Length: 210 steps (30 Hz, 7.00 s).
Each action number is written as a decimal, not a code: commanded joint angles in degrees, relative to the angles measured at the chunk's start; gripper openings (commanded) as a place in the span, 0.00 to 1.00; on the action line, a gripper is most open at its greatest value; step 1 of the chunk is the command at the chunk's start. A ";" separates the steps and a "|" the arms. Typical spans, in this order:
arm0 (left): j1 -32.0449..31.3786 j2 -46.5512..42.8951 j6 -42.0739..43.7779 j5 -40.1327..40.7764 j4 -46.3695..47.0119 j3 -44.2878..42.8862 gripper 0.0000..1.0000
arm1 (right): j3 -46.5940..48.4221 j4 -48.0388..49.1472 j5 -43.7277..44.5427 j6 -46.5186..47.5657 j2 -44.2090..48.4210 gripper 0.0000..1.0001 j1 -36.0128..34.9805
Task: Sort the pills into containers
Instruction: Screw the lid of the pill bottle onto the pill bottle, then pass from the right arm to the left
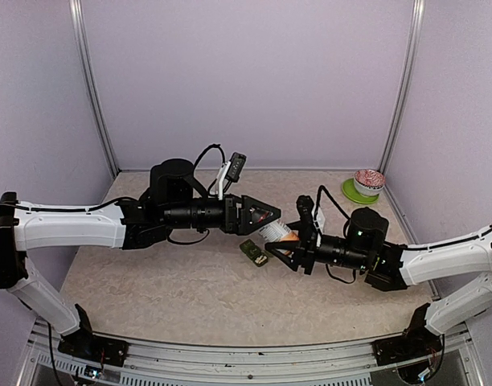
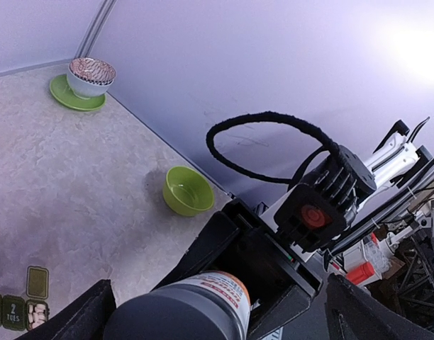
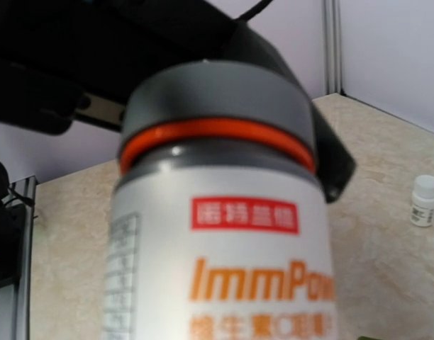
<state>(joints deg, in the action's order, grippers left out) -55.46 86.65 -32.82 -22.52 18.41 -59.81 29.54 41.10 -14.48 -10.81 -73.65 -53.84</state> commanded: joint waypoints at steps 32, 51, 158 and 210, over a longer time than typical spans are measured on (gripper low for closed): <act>-0.70 -0.46 -0.33 -0.71 0.44 -2.28 0.99 | 0.93 -7.58 8.52 4.48 7.08 0.00 -0.69; -0.70 -0.67 -0.02 -1.41 2.81 -1.95 0.99 | 3.38 -5.55 1.12 2.07 -2.35 0.00 -1.69; 1.41 -1.65 -0.52 -2.87 -1.21 -1.01 0.98 | 2.87 -11.02 10.42 12.58 3.04 0.00 -2.26; 4.92 4.49 -6.65 -11.38 -1.25 -2.98 0.64 | -0.76 -10.25 12.81 20.08 7.84 0.00 -1.89</act>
<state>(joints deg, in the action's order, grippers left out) -50.89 90.41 -39.57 -32.73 15.33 -61.45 29.10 28.71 -0.71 9.02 -65.63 -55.96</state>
